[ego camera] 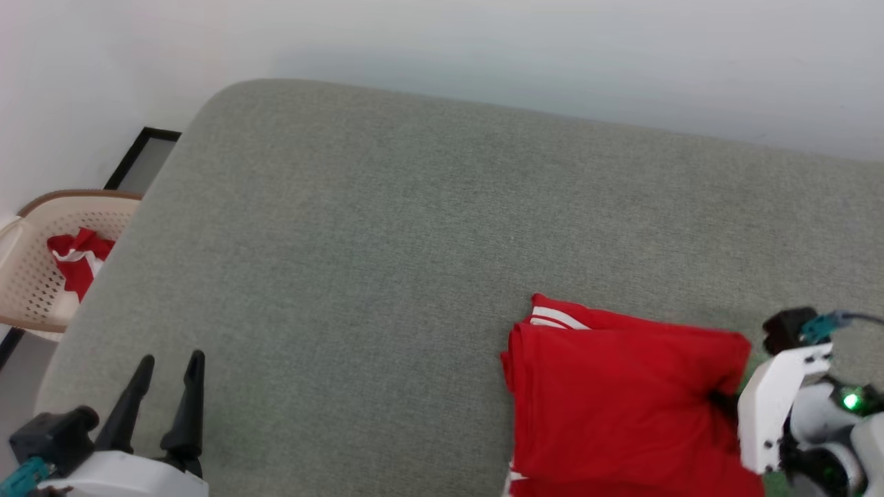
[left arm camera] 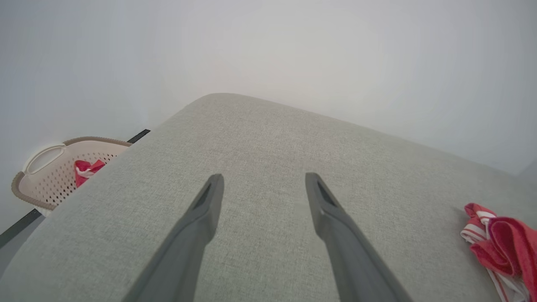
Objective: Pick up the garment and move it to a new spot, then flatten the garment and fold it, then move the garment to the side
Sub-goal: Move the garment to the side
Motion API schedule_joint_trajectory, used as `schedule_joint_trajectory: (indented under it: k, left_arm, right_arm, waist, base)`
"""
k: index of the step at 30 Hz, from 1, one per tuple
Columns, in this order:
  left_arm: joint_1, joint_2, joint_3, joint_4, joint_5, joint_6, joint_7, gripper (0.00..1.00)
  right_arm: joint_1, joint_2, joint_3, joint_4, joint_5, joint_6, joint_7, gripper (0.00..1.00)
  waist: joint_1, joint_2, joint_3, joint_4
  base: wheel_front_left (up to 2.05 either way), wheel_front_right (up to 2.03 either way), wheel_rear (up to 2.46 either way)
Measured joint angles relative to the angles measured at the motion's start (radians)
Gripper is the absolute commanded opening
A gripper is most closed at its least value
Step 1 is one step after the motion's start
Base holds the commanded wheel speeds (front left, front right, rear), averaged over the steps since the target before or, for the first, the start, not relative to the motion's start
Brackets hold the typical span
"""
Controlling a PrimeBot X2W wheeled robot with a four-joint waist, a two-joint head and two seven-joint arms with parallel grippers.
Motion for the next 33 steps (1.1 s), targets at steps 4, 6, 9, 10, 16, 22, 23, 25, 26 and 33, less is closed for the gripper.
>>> schedule_joint_trajectory:
  k: [4, 6, 9, 10, 16, 22, 23, 25, 26, 33]
  left_arm:
    - [-0.013, 0.002, -0.002, -0.002, 0.005, 0.0, -0.003, 1.0]
    - [-0.023, 0.003, -0.004, -0.004, 0.01, 0.0, -0.004, 1.0]
    - [-0.038, 0.005, -0.01, -0.006, 0.018, -0.005, -0.008, 1.0]
    - [-0.044, 0.004, -0.014, -0.005, 0.019, -0.005, -0.008, 1.0]
    - [-0.083, 0.0, -0.039, -0.001, 0.034, -0.014, -0.011, 1.0]
    - [-0.135, -0.004, -0.071, 0.009, 0.051, -0.025, -0.012, 1.0]
    - [-0.145, -0.005, -0.075, 0.011, 0.053, -0.026, -0.012, 1.0]
    - [-0.163, -0.005, -0.085, 0.012, 0.054, -0.027, -0.013, 1.0]
    - [-0.173, -0.006, -0.09, 0.014, 0.056, -0.03, -0.013, 1.0]
    - [-0.235, -0.004, -0.123, 0.023, 0.068, -0.04, -0.014, 1.0]
  right_arm:
    - [-0.02, -0.028, -0.031, -0.027, -0.019, 0.0, 0.022, 0.0]
    - [-0.03, -0.041, -0.056, -0.04, -0.027, 0.0, 0.031, 0.0]
    - [-0.039, -0.066, -0.086, -0.06, -0.039, 0.0, 0.044, 0.0]
    - [-0.045, -0.077, -0.09, -0.064, -0.044, 0.0, 0.047, 0.0]
    - [-0.076, -0.149, -0.122, -0.092, -0.074, 0.0, 0.064, 0.0]
    - [-0.134, -0.234, -0.126, -0.086, -0.083, 0.0, 0.061, 0.0]
    - [-0.144, -0.25, -0.122, -0.081, -0.083, 0.0, 0.059, 0.0]
    - [-0.169, -0.278, -0.117, -0.073, -0.09, 0.0, 0.051, 0.0]
    - [-0.181, -0.295, -0.112, -0.07, -0.095, 0.0, 0.047, 0.0]
    - [-0.274, -0.401, -0.077, -0.032, -0.137, 0.0, -0.001, 0.0]
  waist:
    - [0.0, 0.0, 0.006, -0.015]
    - [0.0, 0.0, 0.011, -0.025]
    - [0.0, 0.0, 0.018, -0.042]
    - [0.0, 0.0, 0.021, -0.049]
    - [0.0, 0.0, 0.038, -0.095]
    - [0.0, 0.0, 0.062, -0.148]
    - [0.0, 0.0, 0.066, -0.157]
    - [0.0, 0.0, 0.077, -0.175]
    - [0.0, 0.0, 0.082, -0.184]
    - [0.0, 0.0, 0.132, -0.236]
  base:
    - [0.0, 0.0, 0.0]
    - [0.0, 0.0, 0.0]
    - [0.0, 0.0, 0.0]
    - [0.0, 0.0, 0.0]
    - [0.0, 0.0, 0.0]
    - [0.0, 0.0, 0.0]
    - [0.0, 0.0, 0.0]
    - [0.0, 0.0, 0.0]
    - [0.0, 0.0, 0.0]
    - [0.0, 0.0, 0.0]
